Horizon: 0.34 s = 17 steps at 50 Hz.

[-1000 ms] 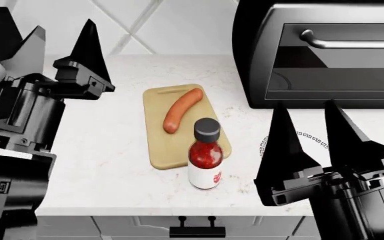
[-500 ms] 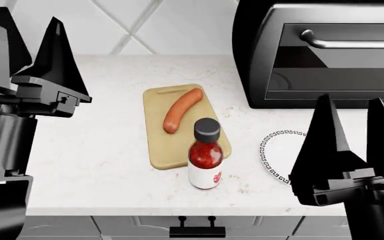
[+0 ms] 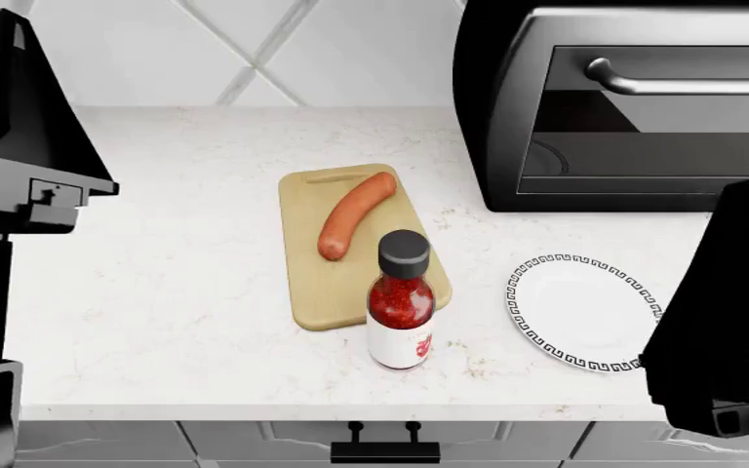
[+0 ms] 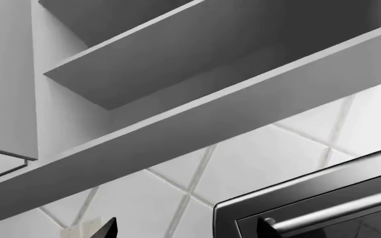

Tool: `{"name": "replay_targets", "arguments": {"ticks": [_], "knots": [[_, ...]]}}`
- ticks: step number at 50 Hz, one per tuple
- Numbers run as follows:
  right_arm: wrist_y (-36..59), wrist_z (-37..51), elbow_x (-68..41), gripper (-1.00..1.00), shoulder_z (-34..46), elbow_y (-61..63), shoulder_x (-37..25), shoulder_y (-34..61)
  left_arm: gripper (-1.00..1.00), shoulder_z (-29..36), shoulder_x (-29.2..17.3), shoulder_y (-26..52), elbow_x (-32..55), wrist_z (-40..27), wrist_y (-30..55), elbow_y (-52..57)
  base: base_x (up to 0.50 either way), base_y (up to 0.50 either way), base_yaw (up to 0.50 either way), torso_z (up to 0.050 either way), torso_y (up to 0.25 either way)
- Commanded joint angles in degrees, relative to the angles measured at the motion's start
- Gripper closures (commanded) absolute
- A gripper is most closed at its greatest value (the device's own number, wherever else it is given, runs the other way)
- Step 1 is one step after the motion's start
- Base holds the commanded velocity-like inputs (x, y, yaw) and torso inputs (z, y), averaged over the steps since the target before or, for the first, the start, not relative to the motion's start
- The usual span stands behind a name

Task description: Pick the sausage from the plate and place it on the cutting board. Then pick the condiment bottle from the cabinet and place it next to the cutting board.

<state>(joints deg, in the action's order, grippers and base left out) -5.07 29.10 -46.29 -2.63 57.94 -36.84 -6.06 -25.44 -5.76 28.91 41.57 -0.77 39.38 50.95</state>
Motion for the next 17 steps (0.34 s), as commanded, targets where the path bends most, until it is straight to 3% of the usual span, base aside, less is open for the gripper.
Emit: {"name": "replay_targets", "arguments": {"ticks": [1,7,17], "knots": [[-5.30,3.17,1.32,-1.00,-0.14,1.97,-4.11,-3.31,-1.00,-1.88,-1.14,-0.28,3.37,-2.56,-0.34,2.65,0.00,0.00,0.00,0.000,0.000],[-16.27,11.36,6.33,-1.00,5.94,1.99,-14.20,-5.64,-1.00,-2.58,-1.91,-0.22,5.07,-3.93,-0.22,3.58,0.00,0.00,0.00,0.000,0.000],[-25.99,21.26,13.15,-1.00,11.54,1.92,-24.35,-7.16,-1.00,-3.17,-3.15,-0.25,7.02,-5.90,-0.37,5.13,0.00,0.00,0.00,0.000,0.000]]}}
